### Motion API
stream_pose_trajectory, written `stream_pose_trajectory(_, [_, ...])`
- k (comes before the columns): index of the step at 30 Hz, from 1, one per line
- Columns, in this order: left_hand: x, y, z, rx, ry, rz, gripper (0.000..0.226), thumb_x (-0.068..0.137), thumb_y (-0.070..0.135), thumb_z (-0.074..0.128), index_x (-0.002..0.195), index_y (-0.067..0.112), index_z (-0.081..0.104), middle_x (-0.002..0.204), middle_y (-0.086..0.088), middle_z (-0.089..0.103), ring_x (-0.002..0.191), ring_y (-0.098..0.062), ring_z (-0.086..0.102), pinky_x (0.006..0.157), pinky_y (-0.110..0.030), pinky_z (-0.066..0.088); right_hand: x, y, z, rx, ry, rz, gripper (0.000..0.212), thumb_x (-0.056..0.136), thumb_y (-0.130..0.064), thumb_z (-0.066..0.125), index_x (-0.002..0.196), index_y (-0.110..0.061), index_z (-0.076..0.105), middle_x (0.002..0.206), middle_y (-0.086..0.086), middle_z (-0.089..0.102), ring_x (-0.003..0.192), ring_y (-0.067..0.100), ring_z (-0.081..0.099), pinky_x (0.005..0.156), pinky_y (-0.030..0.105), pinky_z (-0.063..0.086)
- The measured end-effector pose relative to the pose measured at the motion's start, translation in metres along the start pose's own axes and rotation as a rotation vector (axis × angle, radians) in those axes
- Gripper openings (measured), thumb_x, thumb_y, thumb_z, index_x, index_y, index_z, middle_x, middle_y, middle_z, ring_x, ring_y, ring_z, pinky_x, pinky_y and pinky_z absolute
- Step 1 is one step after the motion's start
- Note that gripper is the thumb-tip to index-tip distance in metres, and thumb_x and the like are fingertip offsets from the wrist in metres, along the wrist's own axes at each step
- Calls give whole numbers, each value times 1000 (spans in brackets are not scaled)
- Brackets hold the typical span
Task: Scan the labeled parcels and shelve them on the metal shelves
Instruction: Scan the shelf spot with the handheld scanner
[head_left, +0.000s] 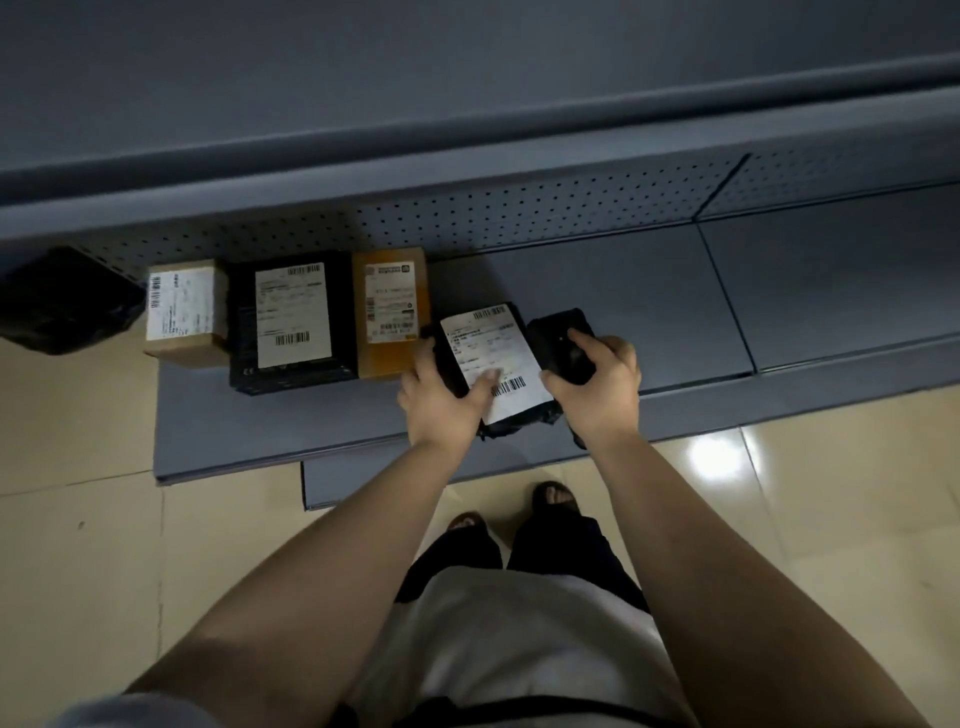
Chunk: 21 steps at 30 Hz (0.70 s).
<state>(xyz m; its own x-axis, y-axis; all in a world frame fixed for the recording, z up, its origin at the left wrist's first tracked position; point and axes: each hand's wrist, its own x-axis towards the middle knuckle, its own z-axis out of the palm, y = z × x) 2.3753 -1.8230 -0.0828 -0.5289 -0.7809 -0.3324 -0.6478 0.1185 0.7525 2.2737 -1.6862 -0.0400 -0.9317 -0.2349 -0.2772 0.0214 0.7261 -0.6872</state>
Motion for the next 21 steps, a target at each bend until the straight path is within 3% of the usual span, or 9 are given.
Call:
stream_pose_trajectory(2, [-23,-13,1,337,60,387,80,83,61,66,148,25,35,153,-13,31,141,-35,26,113,-53,25,-3,2,4,25,29,4,61,76,-32,77,134,-32,57,134,2,42,125,26,39,106,52,39])
stream_pose_trajectory(4, [-37,-18,11,635,-17,786,75,87,58,57,148,23,32,158,-15,26,145,-36,19,117,-58,11,-6,2,6,48,63,3,61,76,-31,77,134,-30,58,132,2,43,124,26,41,106,52,39])
stream_pose_trajectory(5, [-37,-22,19,777,-88,871,77,89,55,54,151,21,25,161,-17,21,148,-36,14,118,-59,5,-6,3,7,55,79,5,61,76,-30,77,133,-30,59,132,2,44,124,25,41,106,51,39])
stream_pose_trajectory(8, [-25,-21,35,1127,-277,738,79,104,43,41,158,18,-11,165,-19,-13,152,-35,-11,114,-63,-19,-5,5,7,47,104,5,60,76,-32,78,133,-30,59,132,1,44,124,25,41,105,51,40])
stream_pose_trajectory(10, [-9,-20,36,1239,-266,712,85,105,35,42,155,19,-24,163,-19,-22,152,-36,-16,107,-68,-24,0,6,8,29,103,-10,59,77,-33,77,133,-30,59,133,1,44,124,26,40,103,53,41])
stream_pose_trajectory(13, [18,-8,31,1302,-264,763,88,104,27,46,154,20,-26,164,-19,-18,152,-36,-11,105,-68,-24,10,3,11,8,96,-31,59,78,-33,76,133,-30,58,134,4,43,125,29,40,103,55,40])
stream_pose_trajectory(17, [54,18,20,1347,-263,764,84,101,22,45,157,21,-17,165,-19,-9,153,-37,-2,115,-65,-9,29,-10,17,-5,80,-75,61,78,-33,76,135,-30,56,136,4,42,124,31,40,104,53,39])
stream_pose_trajectory(21, [97,34,9,1387,-290,711,94,96,15,52,157,25,-19,165,-15,-16,153,-34,-10,116,-63,-13,48,-21,22,22,86,-103,61,77,-33,76,135,-29,57,135,5,43,123,32,40,103,53,40])
